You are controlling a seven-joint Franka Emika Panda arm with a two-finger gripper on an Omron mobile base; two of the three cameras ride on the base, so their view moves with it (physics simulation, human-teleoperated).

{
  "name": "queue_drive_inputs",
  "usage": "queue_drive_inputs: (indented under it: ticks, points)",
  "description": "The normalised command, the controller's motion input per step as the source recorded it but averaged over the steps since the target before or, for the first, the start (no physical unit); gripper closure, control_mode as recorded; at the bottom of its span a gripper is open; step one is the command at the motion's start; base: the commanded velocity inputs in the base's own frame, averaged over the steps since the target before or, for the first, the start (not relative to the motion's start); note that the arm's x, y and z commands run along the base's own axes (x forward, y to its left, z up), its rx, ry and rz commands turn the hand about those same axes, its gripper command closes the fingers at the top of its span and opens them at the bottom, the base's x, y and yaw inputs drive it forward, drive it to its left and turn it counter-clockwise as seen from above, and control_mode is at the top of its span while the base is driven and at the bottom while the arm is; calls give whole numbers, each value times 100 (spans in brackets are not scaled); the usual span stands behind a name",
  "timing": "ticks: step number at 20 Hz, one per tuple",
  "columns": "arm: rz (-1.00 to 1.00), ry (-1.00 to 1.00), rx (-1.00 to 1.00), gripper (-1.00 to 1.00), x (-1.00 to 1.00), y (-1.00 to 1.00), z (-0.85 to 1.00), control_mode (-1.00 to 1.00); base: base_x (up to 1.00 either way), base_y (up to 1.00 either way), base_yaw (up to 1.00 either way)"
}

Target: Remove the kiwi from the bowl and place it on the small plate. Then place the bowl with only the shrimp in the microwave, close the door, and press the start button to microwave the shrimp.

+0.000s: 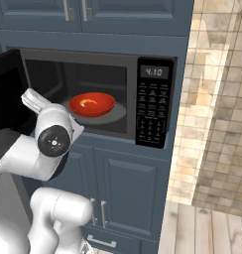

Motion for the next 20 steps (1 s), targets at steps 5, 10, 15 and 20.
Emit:
queue_drive_inputs:
  ticks: [5,10,15,20]
  points:
    - [26,-48,-75,-100,-99,39,52,-100,0,0,0]
    - [25,-46,-72,-100,-97,46,10,-100,0,0,0]
    - [17,-48,-68,-100,-100,37,0,-100,0,0,0]
    - [12,-43,-61,-100,-100,19,0,-100,0,0,0]
